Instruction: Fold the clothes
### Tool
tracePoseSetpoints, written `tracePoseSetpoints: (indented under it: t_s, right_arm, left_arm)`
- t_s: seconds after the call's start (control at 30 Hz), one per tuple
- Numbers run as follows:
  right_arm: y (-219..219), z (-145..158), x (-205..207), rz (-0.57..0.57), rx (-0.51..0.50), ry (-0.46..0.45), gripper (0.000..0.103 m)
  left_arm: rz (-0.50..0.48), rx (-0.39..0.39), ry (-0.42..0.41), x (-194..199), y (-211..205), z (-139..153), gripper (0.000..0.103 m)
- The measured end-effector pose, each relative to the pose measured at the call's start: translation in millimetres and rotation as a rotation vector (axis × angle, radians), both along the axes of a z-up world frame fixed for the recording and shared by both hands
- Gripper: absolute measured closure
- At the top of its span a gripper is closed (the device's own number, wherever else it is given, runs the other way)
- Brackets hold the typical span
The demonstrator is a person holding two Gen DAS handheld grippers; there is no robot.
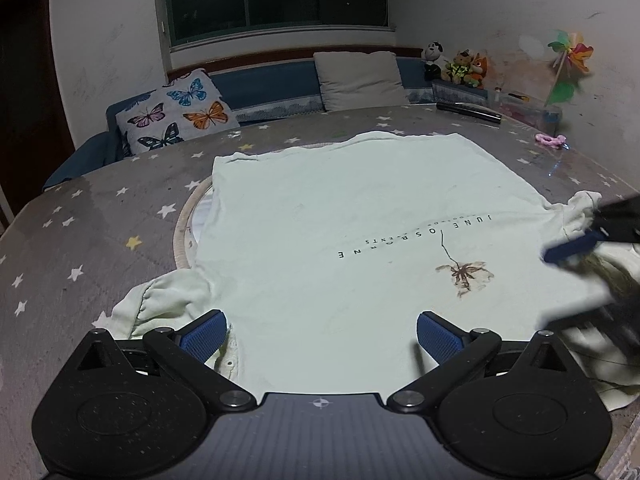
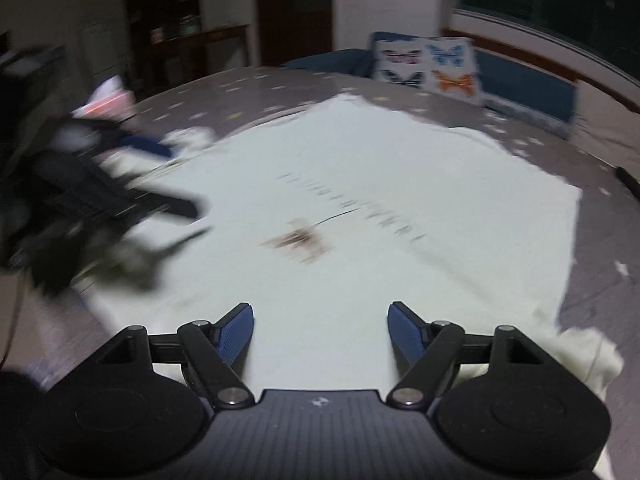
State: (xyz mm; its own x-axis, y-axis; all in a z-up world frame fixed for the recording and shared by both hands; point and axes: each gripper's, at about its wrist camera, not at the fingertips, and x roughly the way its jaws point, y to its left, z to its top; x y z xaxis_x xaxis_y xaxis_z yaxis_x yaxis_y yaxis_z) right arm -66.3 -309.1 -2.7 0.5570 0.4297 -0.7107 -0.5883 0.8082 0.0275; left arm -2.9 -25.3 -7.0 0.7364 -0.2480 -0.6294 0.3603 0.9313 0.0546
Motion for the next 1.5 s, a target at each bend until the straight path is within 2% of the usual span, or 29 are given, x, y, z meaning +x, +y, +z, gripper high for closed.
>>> tracePoseSetpoints:
  t_s: [0.23,0.3,0.53,0.77,0.87,1.17,1.27,1.37,1.5]
  right_arm:
    - [16,5,-59,0.187,0.008,0.063,0.022]
    - [21,7,-66,0.205,0.0,0.068,0.022]
    - [2,23,-36,0.055,0.017,-0.032,0.021]
    - [-9,8,27,-0.074,0.046,-0.009,0.02]
    - [-4,-1,33,-0.078,0.046,0.021,0.019]
    - [21,1,-43,0.16,0.024,0.057,0.016]
    - [28,6,-54,0.219,0.02,0.068,0.016]
    - [28,12,-38,0.195,0.008,0.022,0.016]
    - [16,11,10,0.053,0.022,0.006,0.016]
  left_arm:
    - [-0.01,-0.003,0.002,3,-4,0,0.0]
    - [-0.014,-0.003,-0.003,2,-6,1,0.0]
    - [-0.019,-0.001,-0.012,1,-11,4,0.0]
    - [-0.005,0.005,-0.007,1,-9,3,0.0]
    - [-0.001,0.007,-0.004,1,-8,2,0.0]
    - [0.007,0.005,0.01,6,-4,-3,0.0]
    - [0.009,0.011,0.013,5,-4,-5,0.0]
    - [0.017,0.014,0.018,3,-1,-6,0.0]
    - [0.027,0.022,0.023,1,2,-8,0.0]
